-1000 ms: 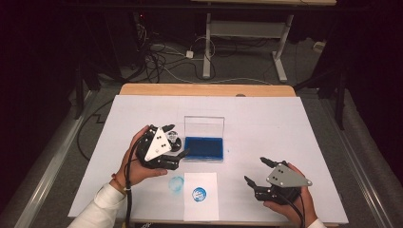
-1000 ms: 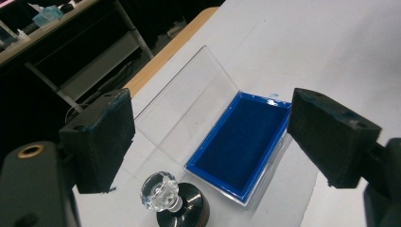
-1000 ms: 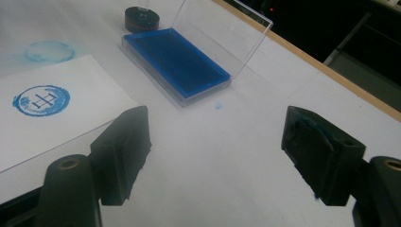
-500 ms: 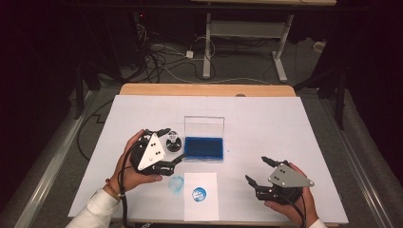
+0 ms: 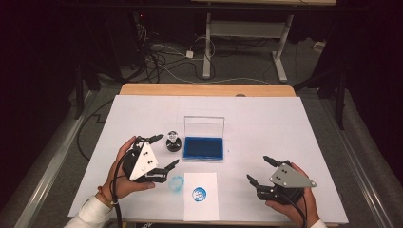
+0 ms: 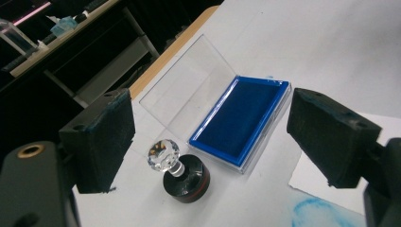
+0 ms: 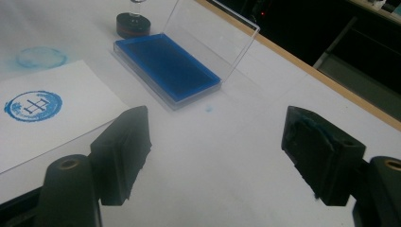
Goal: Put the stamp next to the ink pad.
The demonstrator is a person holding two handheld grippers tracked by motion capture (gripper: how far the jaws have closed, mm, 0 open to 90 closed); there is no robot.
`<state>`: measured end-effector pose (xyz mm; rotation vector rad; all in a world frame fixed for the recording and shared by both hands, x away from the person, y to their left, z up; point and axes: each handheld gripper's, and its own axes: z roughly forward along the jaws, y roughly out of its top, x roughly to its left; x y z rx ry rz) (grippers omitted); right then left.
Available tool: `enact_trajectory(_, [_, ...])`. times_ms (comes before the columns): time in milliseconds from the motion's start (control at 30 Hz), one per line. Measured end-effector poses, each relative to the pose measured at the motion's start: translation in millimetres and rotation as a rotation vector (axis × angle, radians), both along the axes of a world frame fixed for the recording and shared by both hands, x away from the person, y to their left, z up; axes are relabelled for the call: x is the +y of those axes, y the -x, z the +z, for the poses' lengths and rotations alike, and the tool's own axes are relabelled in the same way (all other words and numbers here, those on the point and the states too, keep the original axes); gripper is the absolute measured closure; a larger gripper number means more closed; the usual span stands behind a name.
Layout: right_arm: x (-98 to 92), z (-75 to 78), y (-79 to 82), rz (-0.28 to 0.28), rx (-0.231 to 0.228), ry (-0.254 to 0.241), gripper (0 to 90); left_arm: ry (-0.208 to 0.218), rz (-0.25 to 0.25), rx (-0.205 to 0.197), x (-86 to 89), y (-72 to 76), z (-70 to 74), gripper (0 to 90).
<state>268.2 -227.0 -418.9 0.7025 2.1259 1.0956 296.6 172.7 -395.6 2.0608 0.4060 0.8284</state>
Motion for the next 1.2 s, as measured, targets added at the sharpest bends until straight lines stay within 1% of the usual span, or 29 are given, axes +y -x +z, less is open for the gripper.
enact_trajectory(100, [-0.6,-0.1,0.1,-0.003,0.000,0.001,24.8,-0.003,0.007,0.001,2.9,1.8,-3.6,15.5])
enact_trajectory(200, [-1.0,-0.2,-0.1,-0.006,0.001,0.000,24.8,-0.017,0.010,0.004,5.7,4.4,-8.9,15.5])
enact_trajectory(267, [-1.0,-0.4,-0.4,-0.006,0.001,0.000,24.8,-0.016,0.012,0.005,8.0,6.0,-12.5,15.5])
enact_trajectory(400, [-1.1,-0.9,-1.0,-0.009,0.004,0.000,24.8,-0.027,0.027,0.006,13.2,8.5,-19.3,15.5])
enact_trajectory(533, [-0.9,-1.3,-1.1,-0.012,0.002,0.007,24.8,-0.016,0.046,0.020,19.5,10.0,-25.4,15.5])
enact_trajectory(600, [-1.0,-1.7,-1.4,-0.015,0.005,0.006,24.8,-0.031,0.059,0.025,22.1,10.5,-29.6,15.5])
enact_trajectory(700, [-1.4,-2.1,-1.9,-0.018,0.006,0.005,24.8,-0.031,0.065,0.041,25.8,10.7,-35.3,15.5])
enact_trajectory(767, [-1.8,-2.3,-2.3,-0.022,0.007,0.003,24.8,-0.048,0.068,0.050,27.1,10.7,-39.6,15.5])
enact_trajectory(833, [-2.3,-2.5,-2.9,-0.026,0.007,0.003,24.8,-0.050,0.070,0.057,28.8,10.5,-44.4,15.5])
enact_trajectory(900, [-2.7,-2.8,-3.5,-0.030,0.008,0.000,24.7,-0.057,0.089,0.064,31.0,9.5,-50.7,15.5])
enact_trajectory(967, [-3.0,-3.2,-4.1,-0.034,0.009,0.002,24.8,-0.054,0.110,0.084,33.4,8.1,-57.1,15.5])
enact_trajectory(1000, [-3.2,-3.3,-4.2,-0.034,0.009,0.001,24.8,-0.061,0.124,0.089,35.2,8.0,-61.3,15.5])
enact_trajectory(1033, [-3.5,-3.6,-4.4,-0.035,0.011,0.000,24.8,-0.063,0.126,0.094,37.6,8.0,-64.3,15.5])
enact_trajectory(1067, [-3.8,-3.8,-4.4,-0.037,0.011,0.001,24.8,-0.055,0.129,0.109,40.1,7.7,-67.3,15.5])
enact_trajectory(1100, [-4.2,-4.0,-4.3,-0.040,0.011,0.000,24.6,-0.059,0.134,0.119,42.4,7.5,-69.8,15.5])
enact_trajectory(1167, [-4.9,-4.6,-4.3,-0.042,0.012,0.000,24.7,-0.065,0.142,0.127,46.6,8.6,-73.5,15.5])
enact_trajectory(1200, [-5.1,-5.0,-4.3,-0.043,0.012,0.001,24.7,-0.054,0.148,0.138,49.3,9.3,-75.8,15.5])
